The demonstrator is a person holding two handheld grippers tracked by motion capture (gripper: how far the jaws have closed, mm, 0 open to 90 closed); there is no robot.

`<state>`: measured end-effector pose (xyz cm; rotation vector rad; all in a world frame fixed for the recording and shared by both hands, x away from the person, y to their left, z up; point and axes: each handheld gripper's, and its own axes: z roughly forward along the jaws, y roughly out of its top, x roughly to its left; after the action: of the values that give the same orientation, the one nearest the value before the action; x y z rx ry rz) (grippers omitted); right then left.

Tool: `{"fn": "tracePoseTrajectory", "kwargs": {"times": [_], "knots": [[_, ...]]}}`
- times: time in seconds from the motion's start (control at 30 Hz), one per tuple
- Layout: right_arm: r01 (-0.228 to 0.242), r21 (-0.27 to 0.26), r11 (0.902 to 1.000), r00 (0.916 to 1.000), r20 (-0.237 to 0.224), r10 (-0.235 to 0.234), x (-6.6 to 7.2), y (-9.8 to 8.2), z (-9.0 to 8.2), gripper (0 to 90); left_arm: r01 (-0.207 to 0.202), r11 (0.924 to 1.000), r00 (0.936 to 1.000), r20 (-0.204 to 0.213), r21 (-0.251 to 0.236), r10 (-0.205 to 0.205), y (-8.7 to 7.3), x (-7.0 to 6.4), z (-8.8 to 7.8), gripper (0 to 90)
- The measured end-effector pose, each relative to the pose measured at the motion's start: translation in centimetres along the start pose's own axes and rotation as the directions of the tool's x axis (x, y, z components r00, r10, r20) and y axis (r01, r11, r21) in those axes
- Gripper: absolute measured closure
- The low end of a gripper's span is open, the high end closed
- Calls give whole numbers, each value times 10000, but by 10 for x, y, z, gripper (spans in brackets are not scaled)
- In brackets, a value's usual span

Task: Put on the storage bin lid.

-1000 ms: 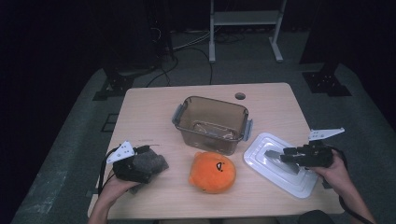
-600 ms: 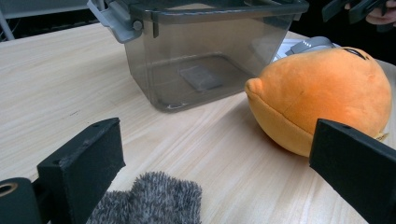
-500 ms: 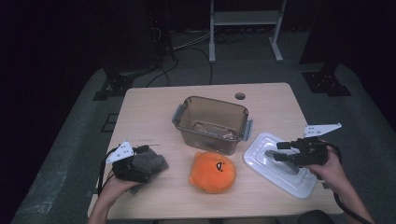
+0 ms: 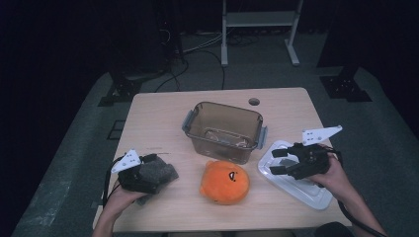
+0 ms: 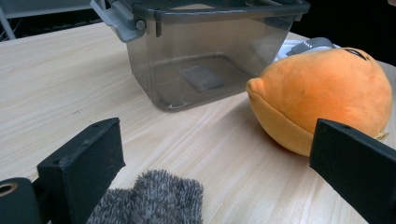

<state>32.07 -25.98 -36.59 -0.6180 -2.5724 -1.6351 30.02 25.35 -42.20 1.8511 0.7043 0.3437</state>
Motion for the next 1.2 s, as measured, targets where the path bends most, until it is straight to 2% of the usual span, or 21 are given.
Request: {"fn": "tracePoseTrajectory", "kwargs": {"times": [0.2,0.3,0.53,0.63,0.7,0.73,0.83,0.87,0.97,1.0,1.1,1.2], "knots": [[550,189,9983,9975,-450,-541,14,17,18,313,-4,10000,10000,22,11,4,0,0,0,24],[689,293,9972,9956,-663,-669,18,23,26,313,-21,10000,10000,25,44,21,0,0,1,24],[972,487,9941,9907,-1000,-920,22,35,46,313,-31,10000,10000,25,34,31,-1,0,0,24],[1121,705,9912,9864,-1285,-1024,25,43,61,313,-45,10000,10000,22,67,45,-1,0,0,24],[1153,759,9904,9856,-1329,-1045,25,44,63,313,-38,10000,10000,23,43,38,-1,0,0,24],[1230,844,9888,9836,-1427,-1102,26,47,72,313,-1,10000,10000,17,7,1,-1,0,-1,24],[1301,945,9870,9825,-1465,-1155,26,49,79,313,-37,10000,10000,21,3,37,-1,0,-1,24],[1338,1112,9847,9807,-1580,-1154,26,51,89,313,-37,10000,10000,31,4,37,-1,0,-1,24],[1397,1360,9808,9796,-1635,-1169,27,52,98,314,-21,10000,10000,28,11,21,-1,0,-1,24],[1459,1518,9776,9775,-1744,-1188,27,52,106,320,-22,10000,10000,39,9,22,-1,0,0,24],[1535,1824,9712,9774,-1726,-1220,26,52,119,320,-56,10000,10000,30,57,56,-1,0,0,24],[1487,1960,9693,9792,-1657,-1167,25,50,125,320,-24,10000,10000,43,62,24,-2,0,0,24]]}}
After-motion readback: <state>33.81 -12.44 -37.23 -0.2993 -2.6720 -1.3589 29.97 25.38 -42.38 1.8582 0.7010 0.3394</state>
